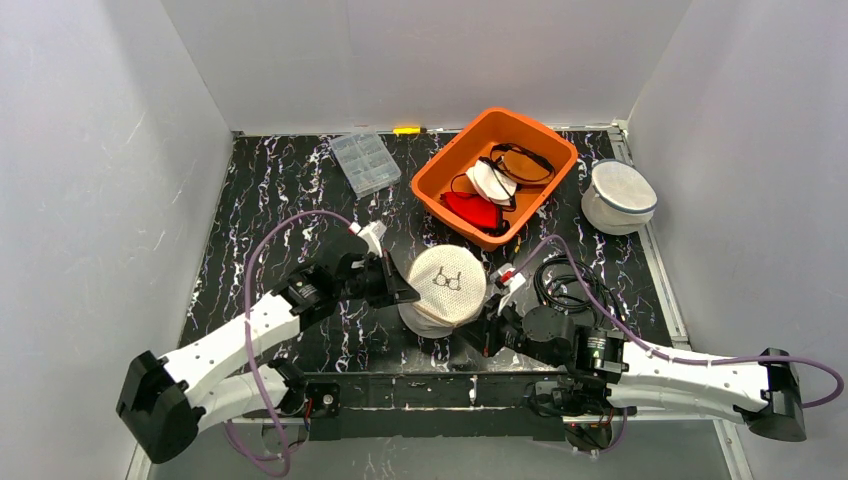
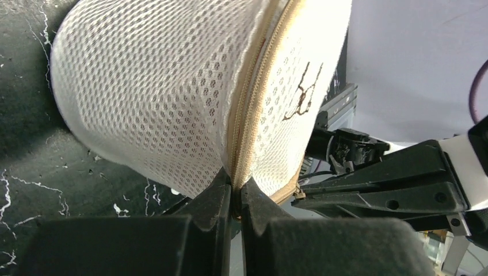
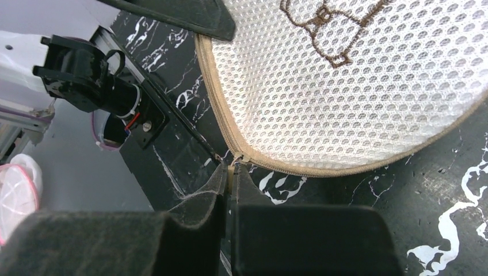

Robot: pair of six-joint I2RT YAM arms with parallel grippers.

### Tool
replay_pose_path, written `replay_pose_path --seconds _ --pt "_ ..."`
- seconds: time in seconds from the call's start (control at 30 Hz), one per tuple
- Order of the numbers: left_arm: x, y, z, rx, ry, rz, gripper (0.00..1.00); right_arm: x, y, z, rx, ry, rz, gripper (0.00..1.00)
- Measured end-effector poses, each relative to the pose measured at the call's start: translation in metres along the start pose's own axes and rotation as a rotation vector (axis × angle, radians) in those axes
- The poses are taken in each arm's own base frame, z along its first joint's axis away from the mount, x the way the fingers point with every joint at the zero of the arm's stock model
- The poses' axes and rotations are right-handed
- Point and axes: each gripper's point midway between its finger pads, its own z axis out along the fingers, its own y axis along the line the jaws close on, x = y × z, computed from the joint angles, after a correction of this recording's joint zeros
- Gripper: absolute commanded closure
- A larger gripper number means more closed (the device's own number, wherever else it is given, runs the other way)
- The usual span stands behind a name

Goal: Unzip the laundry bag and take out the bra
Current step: Unzip the laundry bag at the center of the board.

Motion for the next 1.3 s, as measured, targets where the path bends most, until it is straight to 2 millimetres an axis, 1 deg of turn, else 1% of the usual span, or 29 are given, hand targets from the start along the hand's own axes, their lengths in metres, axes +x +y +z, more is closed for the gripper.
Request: replay_pose_path --seconds 0.1,0.13,0.17,0.27,0.3,0.33,0.4,0.63,0.67,0.7,0.8,0.97,1.13,1.23,1.3 --pt "0.004 0.005 0.009 0.001 0.051 0.018 1.00 0.006 -0.002 0.002 0.003 0.016 -0.003 0.99" --pt "0.005 0.007 0.012 0.002 0.066 0.026 0.96 0.009 -0.003 0.003 0.002 0.020 -0.003 0.99" --pt "0.007 0.007 0.013 0.004 0.080 0.033 0.84 0.012 -0.005 0.003 0.003 0.029 -0.005 0.99" --pt "0.010 0.008 0.014 0.013 0.100 0.059 0.44 0.019 -0.004 0.007 -0.005 0.052 -0.007 0.99" --pt "0.010 0.007 0.013 0.018 0.100 0.064 0.36 0.020 -0.002 0.009 -0.012 0.055 -0.006 0.99" --pt "0.009 0.005 0.010 0.024 0.097 0.067 0.32 0.020 0.000 0.011 -0.019 0.057 -0.004 0.99" --pt "0.008 0.001 0.002 0.038 0.082 0.065 0.28 0.020 0.002 0.013 -0.028 0.057 -0.001 0.99" --pt "0.011 -0.009 -0.036 0.073 0.018 0.020 0.22 0.012 0.014 0.019 -0.074 0.026 0.024 0.99" --pt "0.014 -0.008 -0.040 0.078 0.013 0.006 0.20 0.012 0.017 0.020 -0.082 0.024 0.028 0.99" --pt "0.017 -0.006 -0.044 0.079 0.008 -0.005 0.17 0.011 0.019 0.021 -0.089 0.022 0.033 0.99" --pt "0.032 0.000 -0.050 0.073 0.018 -0.038 0.16 0.014 0.024 0.030 -0.106 0.032 0.037 0.99" --pt "0.046 -0.001 -0.050 0.053 0.042 -0.074 0.17 0.021 0.027 0.042 -0.108 0.061 0.032 0.99" --pt "0.054 0.006 -0.038 -0.013 0.059 -0.105 0.26 0.019 0.037 0.053 -0.135 0.063 0.034 0.99" --pt "0.051 0.011 -0.033 -0.049 0.040 -0.132 0.34 0.016 0.043 0.056 -0.155 0.051 0.039 0.99" --pt "0.046 0.015 -0.030 -0.075 0.007 -0.160 0.38 0.015 0.045 0.057 -0.166 0.046 0.042 0.99"
